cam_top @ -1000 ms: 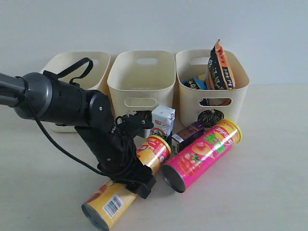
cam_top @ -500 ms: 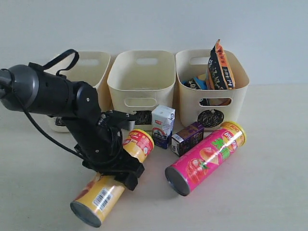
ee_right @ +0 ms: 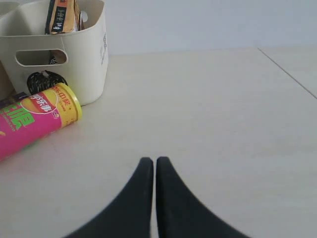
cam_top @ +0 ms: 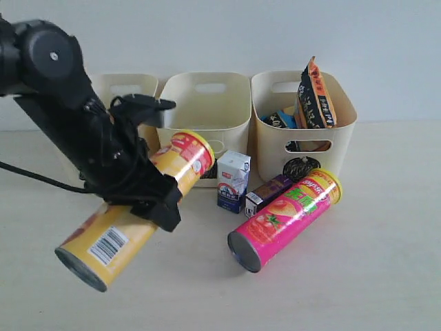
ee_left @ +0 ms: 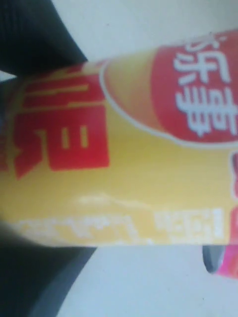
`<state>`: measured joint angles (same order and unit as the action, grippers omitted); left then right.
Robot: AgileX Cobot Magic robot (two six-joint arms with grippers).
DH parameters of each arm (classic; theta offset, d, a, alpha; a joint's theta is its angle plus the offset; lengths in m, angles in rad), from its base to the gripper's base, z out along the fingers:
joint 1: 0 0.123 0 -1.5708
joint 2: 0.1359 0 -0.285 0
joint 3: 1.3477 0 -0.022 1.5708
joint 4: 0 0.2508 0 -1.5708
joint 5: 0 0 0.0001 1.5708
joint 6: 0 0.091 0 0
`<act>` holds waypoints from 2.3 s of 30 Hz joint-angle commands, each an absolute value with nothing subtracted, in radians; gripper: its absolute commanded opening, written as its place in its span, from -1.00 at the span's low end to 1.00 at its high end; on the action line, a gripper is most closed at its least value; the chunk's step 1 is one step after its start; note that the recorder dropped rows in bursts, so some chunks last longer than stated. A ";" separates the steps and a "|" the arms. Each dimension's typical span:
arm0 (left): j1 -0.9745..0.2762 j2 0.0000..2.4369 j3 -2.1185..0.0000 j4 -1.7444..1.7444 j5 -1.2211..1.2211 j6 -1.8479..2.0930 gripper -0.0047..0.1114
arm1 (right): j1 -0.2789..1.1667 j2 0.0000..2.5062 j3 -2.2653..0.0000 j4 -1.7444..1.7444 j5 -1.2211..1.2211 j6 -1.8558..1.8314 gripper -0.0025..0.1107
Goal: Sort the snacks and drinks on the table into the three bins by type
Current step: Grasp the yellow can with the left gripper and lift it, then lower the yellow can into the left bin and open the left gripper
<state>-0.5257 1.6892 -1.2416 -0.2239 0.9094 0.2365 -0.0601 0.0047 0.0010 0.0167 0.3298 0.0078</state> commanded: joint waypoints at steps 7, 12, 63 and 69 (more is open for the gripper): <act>-0.328 1.595 -1.369 -0.190 0.880 0.201 -0.84 | -0.060 0.000 0.000 0.013 0.322 0.006 -0.96; -0.237 1.609 -1.490 -0.190 0.849 0.179 -0.84 | -0.060 0.000 0.000 0.013 0.322 0.006 -0.96; -0.120 2.290 -2.200 -0.130 0.807 0.224 0.84 | -0.060 0.000 0.000 0.013 0.322 0.006 -0.96; -0.120 2.180 -2.200 -0.134 0.932 0.320 -0.67 | -0.060 0.000 0.000 0.013 0.322 0.006 -0.96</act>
<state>-0.1227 2.2255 -2.1918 -0.1307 0.8710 0.2979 -0.0601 0.0047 0.0010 0.0151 0.3298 0.0078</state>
